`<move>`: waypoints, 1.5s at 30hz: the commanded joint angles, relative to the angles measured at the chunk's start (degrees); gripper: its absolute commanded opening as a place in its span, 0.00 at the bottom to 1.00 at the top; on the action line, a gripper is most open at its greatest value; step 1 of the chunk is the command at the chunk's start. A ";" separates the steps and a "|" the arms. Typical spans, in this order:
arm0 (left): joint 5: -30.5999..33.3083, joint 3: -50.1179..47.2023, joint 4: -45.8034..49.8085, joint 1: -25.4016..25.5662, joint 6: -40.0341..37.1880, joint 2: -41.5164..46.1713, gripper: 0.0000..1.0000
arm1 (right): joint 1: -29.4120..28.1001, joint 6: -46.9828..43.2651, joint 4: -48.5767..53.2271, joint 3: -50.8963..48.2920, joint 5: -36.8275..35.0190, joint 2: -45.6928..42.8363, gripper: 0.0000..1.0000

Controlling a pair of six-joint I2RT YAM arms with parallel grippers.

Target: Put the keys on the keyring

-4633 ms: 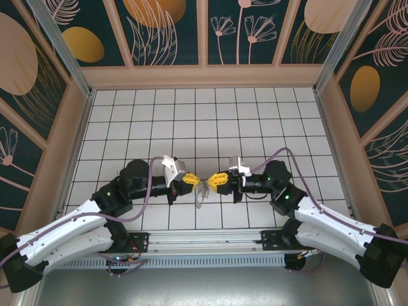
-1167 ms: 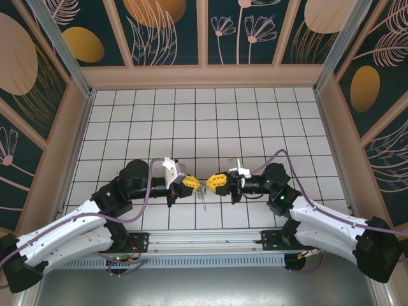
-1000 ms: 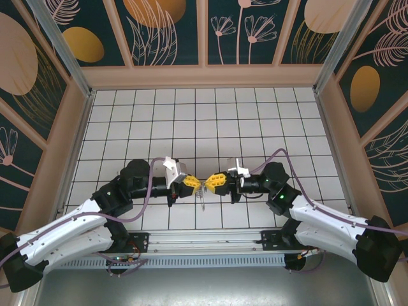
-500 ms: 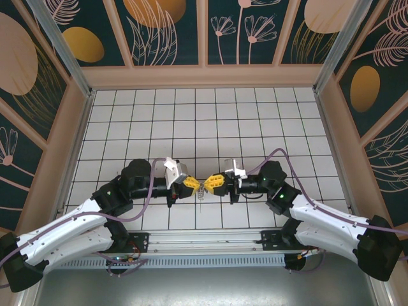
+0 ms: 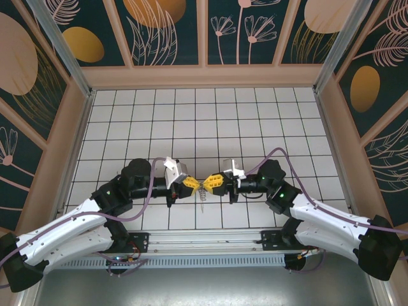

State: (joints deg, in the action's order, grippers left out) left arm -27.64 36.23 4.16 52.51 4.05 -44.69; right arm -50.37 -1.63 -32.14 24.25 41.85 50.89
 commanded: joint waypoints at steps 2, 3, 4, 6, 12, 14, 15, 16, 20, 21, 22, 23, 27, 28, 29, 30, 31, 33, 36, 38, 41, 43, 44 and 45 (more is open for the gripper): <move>0.21 2.27 -2.14 0.28 -1.07 -0.49 0.00 | -1.58 -1.80 -0.81 2.91 0.93 -0.89 0.00; 0.14 2.24 -2.09 0.27 -1.14 -0.49 0.00 | -1.67 -1.89 -0.82 2.91 0.79 -1.00 0.00; 0.18 2.17 -2.22 0.28 -1.12 -0.40 0.00 | -1.68 -1.96 -0.82 2.99 0.70 -1.01 0.00; 0.21 2.18 -2.19 0.28 -1.11 -0.31 0.00 | -1.68 -1.98 -0.88 3.17 0.53 -0.90 0.00; 0.15 2.20 -2.08 0.28 -1.22 -0.36 0.00 | -1.66 -0.38 -3.85 3.08 1.58 -0.34 0.00; 0.22 2.13 -2.12 0.30 -1.24 -0.40 0.00 | -1.66 -0.04 -4.37 3.00 1.76 -0.11 0.00; 0.22 2.17 -2.15 0.28 -1.24 -0.32 0.00 | -1.66 0.04 -4.57 2.97 1.75 -0.17 0.00; 0.22 2.14 -2.13 0.27 -1.24 -0.32 0.00 | -1.66 0.10 -4.68 2.95 1.80 -0.24 0.00; 0.34 2.16 -2.05 0.25 -1.13 -0.23 0.00 | -1.71 -0.09 -4.41 2.91 1.67 -0.66 0.00; 0.35 2.19 -2.05 0.29 -1.13 -0.23 0.00 | -1.66 -0.11 -4.43 2.91 1.66 -0.75 0.00; 0.31 2.17 -2.03 0.30 -1.15 -0.22 0.00 | -1.66 -0.04 -4.59 2.98 1.74 -0.73 0.00; 0.32 2.13 -2.05 0.23 -1.15 -0.23 0.00 | -1.66 -0.04 -4.67 3.00 1.90 -0.75 0.00; 0.33 2.25 -2.05 0.27 -1.10 -0.23 0.00 | -1.66 -0.48 -4.49 2.91 2.16 -0.64 0.00; 0.30 2.17 -1.99 0.29 -1.03 -0.23 0.00 | -1.65 -0.64 -4.35 2.93 2.15 -0.77 0.00; 0.35 2.19 -1.90 0.23 -1.07 -0.27 0.00 | -1.66 -0.74 -4.33 2.91 2.12 -0.95 0.00; 0.41 2.25 -1.80 0.24 -1.15 -0.28 0.00 | -1.66 -0.83 -4.18 2.91 2.19 -1.14 0.00; 0.39 2.18 -1.79 0.29 -1.15 -0.25 0.00 | -1.66 -0.91 -4.13 2.91 2.19 -1.33 0.00; 0.39 2.30 -1.70 0.28 -1.15 -0.32 0.00 | -1.66 -0.95 -4.12 3.00 2.29 -1.65 0.00; 0.48 2.53 -1.48 0.28 -1.23 -0.47 0.00 | -1.67 -0.91 -4.15 3.13 2.78 -1.63 0.00; 0.43 2.62 -1.44 0.26 -1.24 -0.49 0.00 | -1.71 -1.01 -4.00 3.17 2.94 -1.67 0.00; 0.40 2.71 -1.35 0.26 -1.11 -0.50 0.00 | -1.67 -1.27 -3.41 3.48 3.09 -1.52 0.00; 0.31 2.84 -1.35 0.31 -1.15 -0.40 0.00 | -1.72 -1.14 -3.46 3.78 3.49 -1.62 0.00; 0.41 2.88 -1.27 0.23 -1.10 -0.41 0.00 | -1.79 -1.10 -3.48 3.95 3.64 -1.66 0.00; 0.42 2.99 -1.18 0.28 -1.19 -0.45 0.00 | -1.73 -1.09 -3.45 4.18 3.79 -1.65 0.00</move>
State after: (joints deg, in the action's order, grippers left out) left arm -27.73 37.21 4.69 52.51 4.01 -44.69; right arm -50.63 -2.50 -31.46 25.32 42.11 50.30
